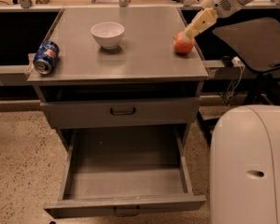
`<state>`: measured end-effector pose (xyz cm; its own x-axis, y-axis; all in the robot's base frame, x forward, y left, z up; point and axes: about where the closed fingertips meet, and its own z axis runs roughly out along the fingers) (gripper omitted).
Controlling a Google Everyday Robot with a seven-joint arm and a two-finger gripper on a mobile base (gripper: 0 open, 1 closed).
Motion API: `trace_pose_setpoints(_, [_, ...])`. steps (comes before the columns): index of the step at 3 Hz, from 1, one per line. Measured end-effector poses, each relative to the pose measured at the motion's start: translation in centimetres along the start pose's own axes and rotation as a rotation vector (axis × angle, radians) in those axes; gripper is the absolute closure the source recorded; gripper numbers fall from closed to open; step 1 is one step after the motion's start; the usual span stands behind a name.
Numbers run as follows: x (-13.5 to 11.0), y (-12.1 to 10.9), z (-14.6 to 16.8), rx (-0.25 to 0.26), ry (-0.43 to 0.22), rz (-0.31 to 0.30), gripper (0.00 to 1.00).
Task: Place apple into middle drawer
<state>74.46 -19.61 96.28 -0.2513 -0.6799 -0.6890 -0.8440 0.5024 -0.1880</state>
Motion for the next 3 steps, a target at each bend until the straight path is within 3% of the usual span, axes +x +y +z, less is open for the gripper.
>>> trace_pose_setpoints(1, [-0.6, -0.8, 1.2, 0.016, -0.005, -0.067, 0.0])
trace_pose_setpoints(2, [1.0, -0.9, 3.8, -0.017, 0.011, -0.144, 0.0])
trace_pose_setpoints(3, [2.7, -0.9, 5.7, -0.046, 0.031, -0.162, 0.0])
